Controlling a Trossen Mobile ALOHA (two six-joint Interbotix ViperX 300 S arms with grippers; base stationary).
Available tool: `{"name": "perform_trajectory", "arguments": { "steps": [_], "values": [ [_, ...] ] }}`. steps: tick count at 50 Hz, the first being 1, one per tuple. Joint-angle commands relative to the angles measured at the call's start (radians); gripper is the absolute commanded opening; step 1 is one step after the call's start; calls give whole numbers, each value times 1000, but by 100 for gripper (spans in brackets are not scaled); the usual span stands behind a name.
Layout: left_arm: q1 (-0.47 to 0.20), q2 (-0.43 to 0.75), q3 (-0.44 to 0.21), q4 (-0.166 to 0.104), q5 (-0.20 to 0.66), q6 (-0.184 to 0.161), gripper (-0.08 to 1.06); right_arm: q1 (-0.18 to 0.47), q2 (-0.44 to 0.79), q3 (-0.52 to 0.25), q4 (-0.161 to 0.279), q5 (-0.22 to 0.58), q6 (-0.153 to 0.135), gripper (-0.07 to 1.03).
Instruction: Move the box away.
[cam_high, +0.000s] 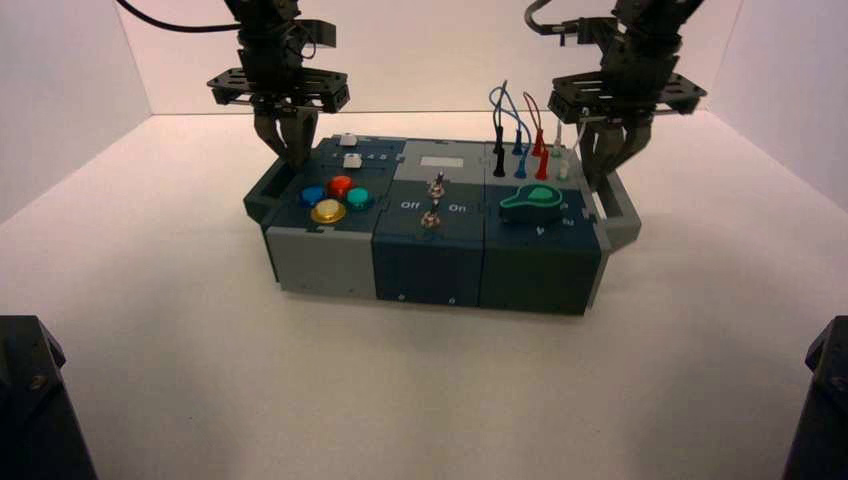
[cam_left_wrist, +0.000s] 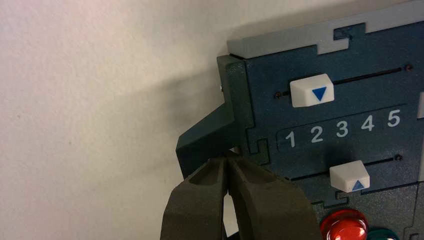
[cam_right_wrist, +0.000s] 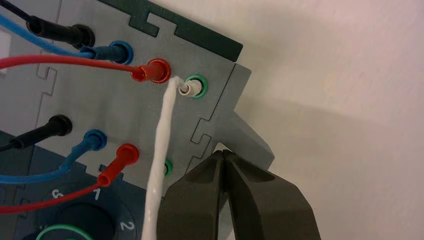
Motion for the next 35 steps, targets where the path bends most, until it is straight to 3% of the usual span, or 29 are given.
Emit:
{"name": "perform_trajectory", "arguments": {
  "steps": [1,16,35],
  "values": [
    [-2,8,-32,3,-38,11,-3,-14,60,-71,-26,-71,-5,-2],
    [38,44,-100,3,-75,14,-3,-14,140,-147,-74,-183,-11,-2],
    [61,107,-224,3,-87,17,-3,-20,192,-249,-92,-186,-12,-2]
  ]
}}
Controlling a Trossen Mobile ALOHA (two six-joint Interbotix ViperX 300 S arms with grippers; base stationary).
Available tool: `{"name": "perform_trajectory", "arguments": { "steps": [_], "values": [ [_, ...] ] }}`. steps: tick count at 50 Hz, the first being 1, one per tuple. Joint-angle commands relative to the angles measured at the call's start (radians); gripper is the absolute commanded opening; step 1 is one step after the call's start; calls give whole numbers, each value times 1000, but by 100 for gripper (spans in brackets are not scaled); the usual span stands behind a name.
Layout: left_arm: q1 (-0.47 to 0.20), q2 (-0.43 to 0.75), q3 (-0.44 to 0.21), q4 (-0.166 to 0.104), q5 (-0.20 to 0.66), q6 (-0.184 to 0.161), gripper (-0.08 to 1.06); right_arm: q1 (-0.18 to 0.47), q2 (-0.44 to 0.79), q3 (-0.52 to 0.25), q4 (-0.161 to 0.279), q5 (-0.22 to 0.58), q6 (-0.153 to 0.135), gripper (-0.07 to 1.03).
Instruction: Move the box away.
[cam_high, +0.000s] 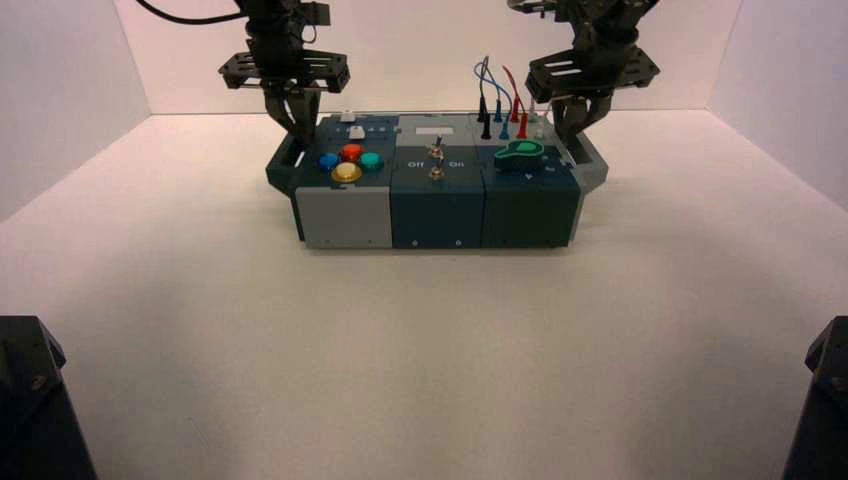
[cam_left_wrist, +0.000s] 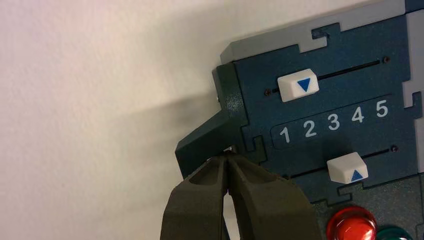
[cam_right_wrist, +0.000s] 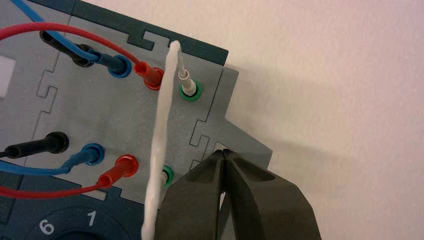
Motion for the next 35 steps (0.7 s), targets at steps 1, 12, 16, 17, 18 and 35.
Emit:
{"name": "perform_trajectory", "arguments": {
  "steps": [1,12,16,17,18,35],
  "values": [
    [-8,17,-60,-3,-25,14,-3,6,26,-48,-11,-9,-11,-2],
    [-6,48,-115,-3,-20,15,-3,5,11,-109,-32,29,-11,-2],
    [-6,38,-110,-3,-15,15,-3,3,-3,-117,-38,49,-11,-2],
    [-6,26,-104,0,-17,15,-3,5,-15,-117,-41,55,-11,-2],
    [-6,15,-100,0,-20,15,-3,5,-25,-117,-44,58,-11,-2],
    [-2,-206,-38,0,3,26,-3,8,-218,-120,-44,192,-12,-2]
  ]
}}
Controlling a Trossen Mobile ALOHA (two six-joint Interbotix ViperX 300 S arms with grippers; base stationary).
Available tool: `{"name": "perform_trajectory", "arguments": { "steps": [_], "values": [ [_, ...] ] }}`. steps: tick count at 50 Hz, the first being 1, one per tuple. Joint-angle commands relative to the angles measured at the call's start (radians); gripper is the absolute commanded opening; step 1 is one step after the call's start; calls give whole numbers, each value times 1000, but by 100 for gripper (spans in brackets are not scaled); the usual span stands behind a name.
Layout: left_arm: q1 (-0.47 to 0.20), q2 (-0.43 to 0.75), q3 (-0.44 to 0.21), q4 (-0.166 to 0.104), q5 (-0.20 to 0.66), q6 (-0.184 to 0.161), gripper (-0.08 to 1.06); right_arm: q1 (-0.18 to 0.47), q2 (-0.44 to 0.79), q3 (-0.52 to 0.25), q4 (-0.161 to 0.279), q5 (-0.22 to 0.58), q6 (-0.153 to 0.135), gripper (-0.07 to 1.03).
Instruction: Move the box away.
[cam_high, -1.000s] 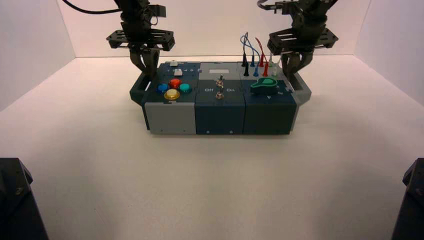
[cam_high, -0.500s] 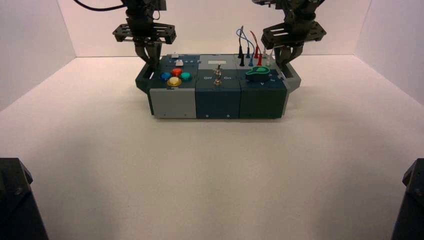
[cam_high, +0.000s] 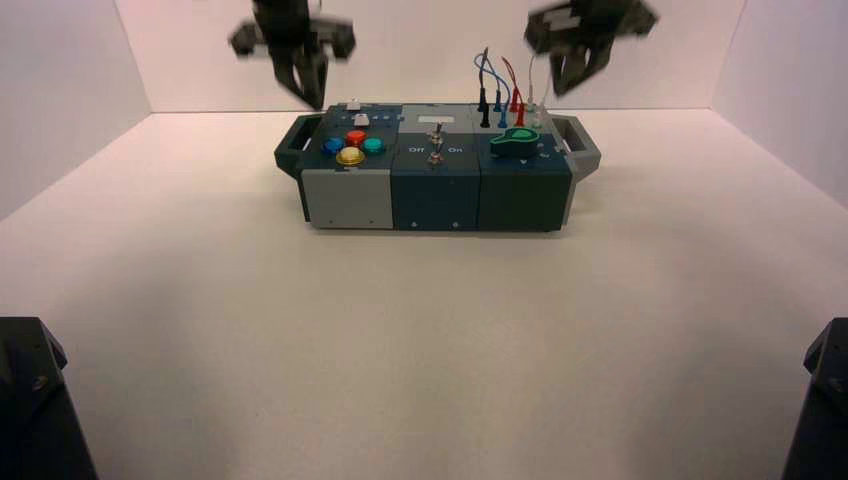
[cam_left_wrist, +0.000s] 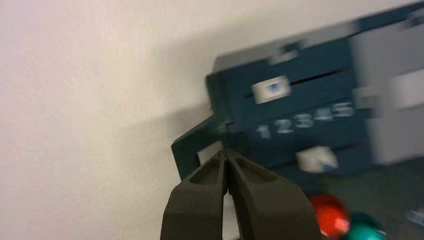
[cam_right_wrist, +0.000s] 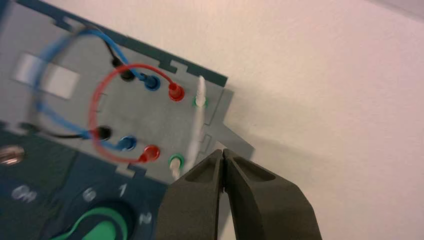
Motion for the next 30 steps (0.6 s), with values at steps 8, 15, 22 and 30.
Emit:
{"name": "perform_trajectory", "arguments": {
  "steps": [8,15,22,30],
  "values": [
    [-2,-222,66,-2,89,5,-3,5,-189,3,-2,181,-8,-2],
    [-5,-319,141,-2,109,5,-3,17,-275,55,11,247,-28,-2],
    [-15,-410,229,-6,100,5,-3,57,-357,126,35,264,-34,-2],
    [-26,-474,327,-6,49,5,-3,106,-413,204,60,258,-31,-2]
  ]
}}
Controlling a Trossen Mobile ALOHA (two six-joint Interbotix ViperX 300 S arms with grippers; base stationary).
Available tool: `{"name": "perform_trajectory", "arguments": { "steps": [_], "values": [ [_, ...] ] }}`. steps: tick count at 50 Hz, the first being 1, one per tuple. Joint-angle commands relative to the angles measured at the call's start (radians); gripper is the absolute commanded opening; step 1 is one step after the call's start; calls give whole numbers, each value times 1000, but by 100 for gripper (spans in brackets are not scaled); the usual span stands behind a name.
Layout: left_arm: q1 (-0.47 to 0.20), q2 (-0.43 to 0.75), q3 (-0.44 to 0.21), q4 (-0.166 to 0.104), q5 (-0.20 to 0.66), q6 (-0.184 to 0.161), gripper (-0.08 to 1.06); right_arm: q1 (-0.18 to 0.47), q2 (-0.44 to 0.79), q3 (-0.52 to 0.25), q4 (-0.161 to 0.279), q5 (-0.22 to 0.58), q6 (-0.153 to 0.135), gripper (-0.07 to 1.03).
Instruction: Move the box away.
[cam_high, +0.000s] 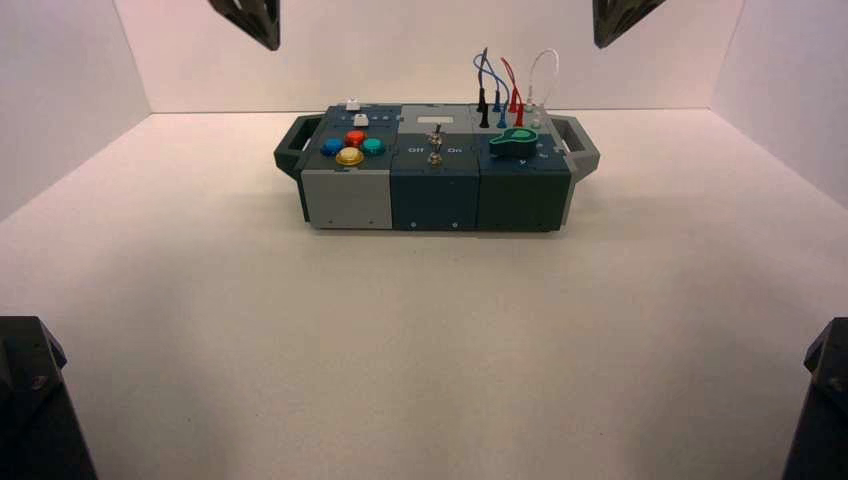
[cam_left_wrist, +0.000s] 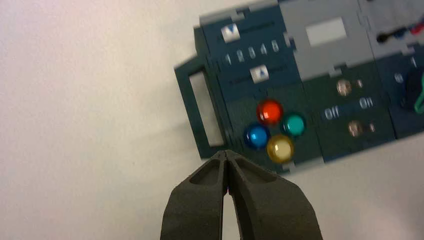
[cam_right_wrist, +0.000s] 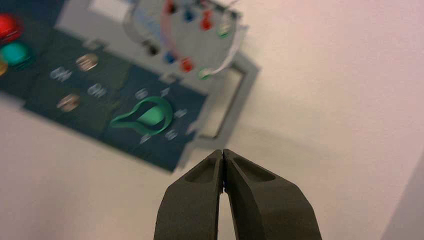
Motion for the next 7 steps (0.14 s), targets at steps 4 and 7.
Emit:
{"name": "perform_trajectory", "arguments": {
  "steps": [4,7],
  "values": [
    [-8,-77,77,8,-66,14,-3,37,-64,43,20,-12,-2,-2],
    [-8,-84,92,8,-75,32,-3,38,-80,54,20,-12,-2,-2]
  ]
}}
